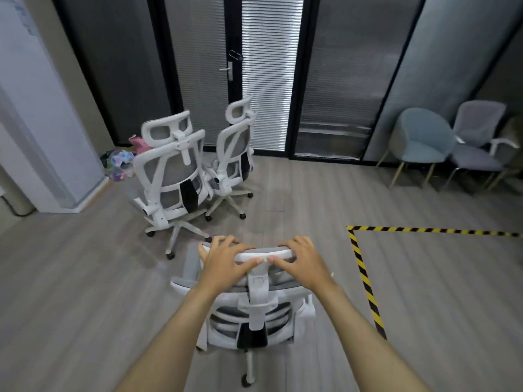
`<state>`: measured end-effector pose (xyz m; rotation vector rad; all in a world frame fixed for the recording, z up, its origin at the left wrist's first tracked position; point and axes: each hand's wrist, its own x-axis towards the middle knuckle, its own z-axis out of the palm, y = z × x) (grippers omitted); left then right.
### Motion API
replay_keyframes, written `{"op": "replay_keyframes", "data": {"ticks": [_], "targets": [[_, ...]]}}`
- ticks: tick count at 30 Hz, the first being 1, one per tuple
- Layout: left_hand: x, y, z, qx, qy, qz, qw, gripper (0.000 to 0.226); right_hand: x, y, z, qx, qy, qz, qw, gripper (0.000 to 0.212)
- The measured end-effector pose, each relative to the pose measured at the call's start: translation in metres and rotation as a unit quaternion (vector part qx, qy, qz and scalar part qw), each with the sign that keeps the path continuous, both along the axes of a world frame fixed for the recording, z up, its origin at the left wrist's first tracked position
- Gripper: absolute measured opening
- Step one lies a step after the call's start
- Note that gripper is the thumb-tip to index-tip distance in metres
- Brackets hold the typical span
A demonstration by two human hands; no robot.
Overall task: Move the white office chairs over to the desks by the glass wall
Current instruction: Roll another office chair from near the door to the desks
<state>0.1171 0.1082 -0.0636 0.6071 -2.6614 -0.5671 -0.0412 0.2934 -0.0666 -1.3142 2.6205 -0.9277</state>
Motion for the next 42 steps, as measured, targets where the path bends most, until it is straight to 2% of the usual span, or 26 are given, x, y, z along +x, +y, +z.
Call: {"op": "replay_keyframes", "data": {"ticks": [13, 21, 27, 32, 35, 42], "targets": [[-0.254, 0.157, 0.002, 0.010, -0.007, -0.112, 0.994, 0.065, -0.203, 0.186, -0.012, -0.040, 0.000, -0.141, 0.989, 0.067], [-0.439, 0.237, -0.002, -0.023, 0.007, -0.193, 0.981, 0.058, -0.344, 0.282, -0.019, -0.056, 0.061, -0.241, 0.967, 0.061], [-0.574, 0.298, -0.015, -0.068, 0.028, -0.254, 0.964, 0.055, -0.444, 0.350, -0.017, -0.050, 0.023, -0.305, 0.951, 0.059], [-0.686, 0.355, -0.016, -0.065, 0.029, -0.299, 0.952, 0.054, -0.534, 0.408, -0.010, -0.047, -0.007, -0.349, 0.936, 0.048], [-0.753, 0.391, -0.013, -0.046, 0.017, -0.323, 0.945, 0.052, -0.588, 0.443, -0.005, -0.057, -0.028, -0.370, 0.927, 0.050], [-0.898, 0.473, -0.011, -0.043, -0.001, -0.368, 0.929, 0.060, -0.708, 0.522, -0.012, -0.086, -0.005, -0.420, 0.903, 0.046]]}}
